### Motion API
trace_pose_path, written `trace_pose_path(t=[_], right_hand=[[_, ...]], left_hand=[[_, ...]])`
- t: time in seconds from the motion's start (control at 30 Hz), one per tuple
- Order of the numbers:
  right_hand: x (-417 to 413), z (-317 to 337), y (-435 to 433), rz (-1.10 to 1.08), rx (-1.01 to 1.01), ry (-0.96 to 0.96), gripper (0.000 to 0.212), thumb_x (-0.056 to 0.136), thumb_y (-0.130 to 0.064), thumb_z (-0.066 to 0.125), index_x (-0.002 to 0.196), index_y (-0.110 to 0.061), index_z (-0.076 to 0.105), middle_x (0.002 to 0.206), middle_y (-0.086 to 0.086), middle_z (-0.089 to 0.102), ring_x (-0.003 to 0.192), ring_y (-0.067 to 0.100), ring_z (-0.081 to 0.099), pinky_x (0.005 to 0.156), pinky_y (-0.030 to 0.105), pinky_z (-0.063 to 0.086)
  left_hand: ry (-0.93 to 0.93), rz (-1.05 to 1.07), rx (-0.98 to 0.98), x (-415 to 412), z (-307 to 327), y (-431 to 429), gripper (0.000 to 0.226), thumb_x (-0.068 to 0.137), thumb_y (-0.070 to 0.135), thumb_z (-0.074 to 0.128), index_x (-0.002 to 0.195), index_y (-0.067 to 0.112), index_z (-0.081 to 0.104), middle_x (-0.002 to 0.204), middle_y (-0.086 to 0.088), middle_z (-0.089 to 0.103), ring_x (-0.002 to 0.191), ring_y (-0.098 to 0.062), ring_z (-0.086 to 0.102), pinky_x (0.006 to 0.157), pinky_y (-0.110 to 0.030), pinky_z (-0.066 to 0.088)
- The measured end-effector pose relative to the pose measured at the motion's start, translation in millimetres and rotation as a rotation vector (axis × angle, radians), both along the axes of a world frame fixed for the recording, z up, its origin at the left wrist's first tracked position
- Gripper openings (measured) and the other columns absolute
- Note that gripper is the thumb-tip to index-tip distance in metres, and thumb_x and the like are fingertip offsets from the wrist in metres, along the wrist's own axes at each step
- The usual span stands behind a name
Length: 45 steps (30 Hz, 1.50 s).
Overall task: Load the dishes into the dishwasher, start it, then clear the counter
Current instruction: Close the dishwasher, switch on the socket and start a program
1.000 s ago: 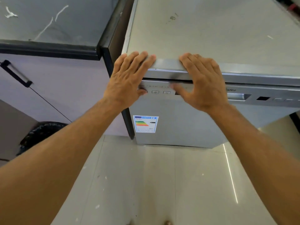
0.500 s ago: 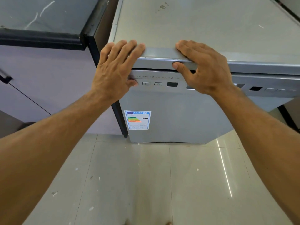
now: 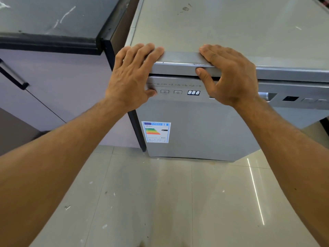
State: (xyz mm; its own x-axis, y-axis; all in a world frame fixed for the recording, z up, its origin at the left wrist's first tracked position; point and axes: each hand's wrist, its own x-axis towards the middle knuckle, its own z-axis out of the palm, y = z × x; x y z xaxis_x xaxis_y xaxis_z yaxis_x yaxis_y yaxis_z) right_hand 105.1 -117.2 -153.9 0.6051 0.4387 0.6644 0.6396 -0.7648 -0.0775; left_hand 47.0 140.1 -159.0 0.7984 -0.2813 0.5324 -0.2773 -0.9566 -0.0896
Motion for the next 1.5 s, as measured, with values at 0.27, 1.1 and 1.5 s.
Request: trace_pose_path(t=[0.27, 1.1, 1.5], right_hand=[[-0.9, 1.1, 1.4, 0.008, 0.01, 0.024, 0.049, 0.095, -0.043, 0.052, 0.133, -0.015, 0.059, 0.135, 0.001, 0.061, 0.126, 0.021, 0.056, 0.105, 0.035, 0.044], [0.2, 0.0, 2.9, -0.006, 0.006, 0.025, 0.051, 0.095, -0.045, 0.049, 0.134, -0.013, 0.058, 0.136, 0.003, 0.06, 0.128, 0.021, 0.055, 0.108, 0.034, 0.041], [0.7, -0.2, 2.5, -0.007, 0.0, 0.035, 0.052, 0.094, -0.044, 0.049, 0.136, -0.013, 0.057, 0.138, 0.003, 0.059, 0.129, 0.021, 0.053, 0.11, 0.033, 0.039]], left_hand=[[0.019, 0.044, -0.016, -3.6, 1.0, -4.8, 0.102, 0.063, 0.056, 0.078, 0.146, 0.017, 0.031, 0.147, -0.006, 0.037, 0.136, -0.027, 0.031, 0.115, -0.04, 0.015], [-0.051, 0.141, -0.083, 3.9, -8.1, -20.1, 0.088, 0.066, 0.06, 0.071, 0.136, 0.017, 0.039, 0.138, -0.008, 0.043, 0.129, -0.028, 0.037, 0.113, -0.043, 0.017], [-0.041, 0.174, -0.061, 4.2, -8.8, -24.9, 0.089, 0.066, 0.06, 0.072, 0.136, 0.019, 0.036, 0.139, -0.007, 0.041, 0.131, -0.028, 0.035, 0.115, -0.047, 0.018]])
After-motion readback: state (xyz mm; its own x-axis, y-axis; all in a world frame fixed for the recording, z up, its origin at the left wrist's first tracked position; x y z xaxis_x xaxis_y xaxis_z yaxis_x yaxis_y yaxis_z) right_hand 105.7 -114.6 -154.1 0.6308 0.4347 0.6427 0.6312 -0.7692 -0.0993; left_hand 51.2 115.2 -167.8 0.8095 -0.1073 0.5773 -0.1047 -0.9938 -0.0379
